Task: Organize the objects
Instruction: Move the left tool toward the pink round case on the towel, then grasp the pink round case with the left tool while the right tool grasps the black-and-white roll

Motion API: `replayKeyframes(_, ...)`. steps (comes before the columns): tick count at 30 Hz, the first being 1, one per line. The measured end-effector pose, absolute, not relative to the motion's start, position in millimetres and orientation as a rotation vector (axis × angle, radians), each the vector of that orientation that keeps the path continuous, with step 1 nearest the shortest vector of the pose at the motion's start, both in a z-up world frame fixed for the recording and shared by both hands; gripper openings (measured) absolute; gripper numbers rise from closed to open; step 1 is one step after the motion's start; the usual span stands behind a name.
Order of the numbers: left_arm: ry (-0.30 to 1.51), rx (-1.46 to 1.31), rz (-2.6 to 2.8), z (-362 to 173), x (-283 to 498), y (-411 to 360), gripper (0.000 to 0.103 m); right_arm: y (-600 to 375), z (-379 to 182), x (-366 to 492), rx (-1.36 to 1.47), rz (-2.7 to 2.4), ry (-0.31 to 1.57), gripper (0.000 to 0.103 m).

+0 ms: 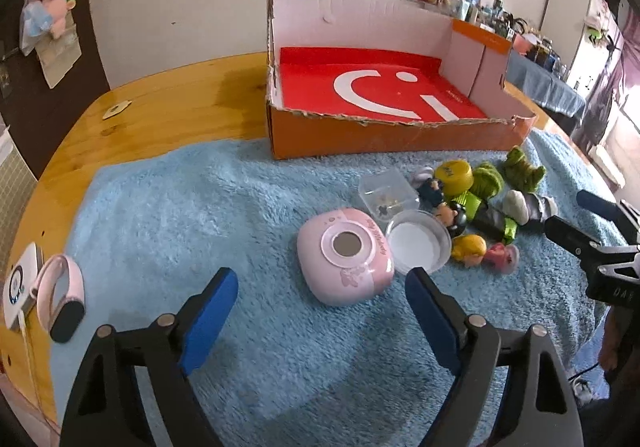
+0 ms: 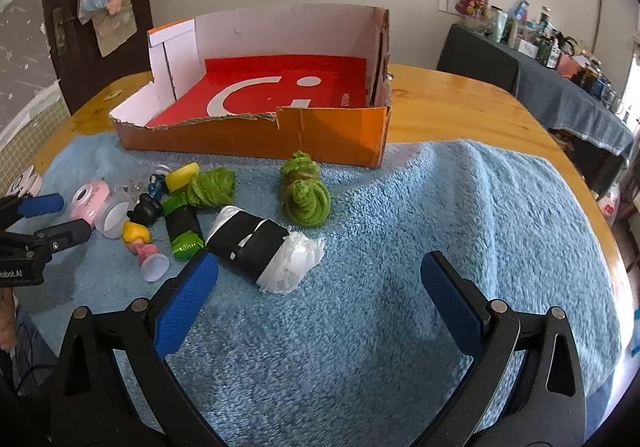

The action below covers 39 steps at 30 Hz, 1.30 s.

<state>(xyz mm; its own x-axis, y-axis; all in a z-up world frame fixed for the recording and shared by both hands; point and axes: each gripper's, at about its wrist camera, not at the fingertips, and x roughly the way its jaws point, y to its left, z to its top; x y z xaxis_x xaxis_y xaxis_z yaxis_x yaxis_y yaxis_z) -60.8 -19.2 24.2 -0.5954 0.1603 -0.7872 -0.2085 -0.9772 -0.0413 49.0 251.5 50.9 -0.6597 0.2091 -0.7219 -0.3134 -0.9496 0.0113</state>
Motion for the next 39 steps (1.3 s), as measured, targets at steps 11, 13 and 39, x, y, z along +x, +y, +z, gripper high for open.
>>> replayKeyframes(11, 0.152, -1.315, 2.582, 23, -80, -18, 0.088, 252, 50, 32, -1.216, 2.665, 0.134, 0.103)
replayKeyframes(13, 0.151, -1.311, 2.575, 22, -85, -19, 0.088, 250, 49, 30, -1.225, 2.675, 0.115, 0.102)
replayKeyframes(39, 0.165, -1.188, 2.535, 29, -71, -1, 0.055, 242, 54, 43, -1.138, 2.845, 0.177, 0.056)
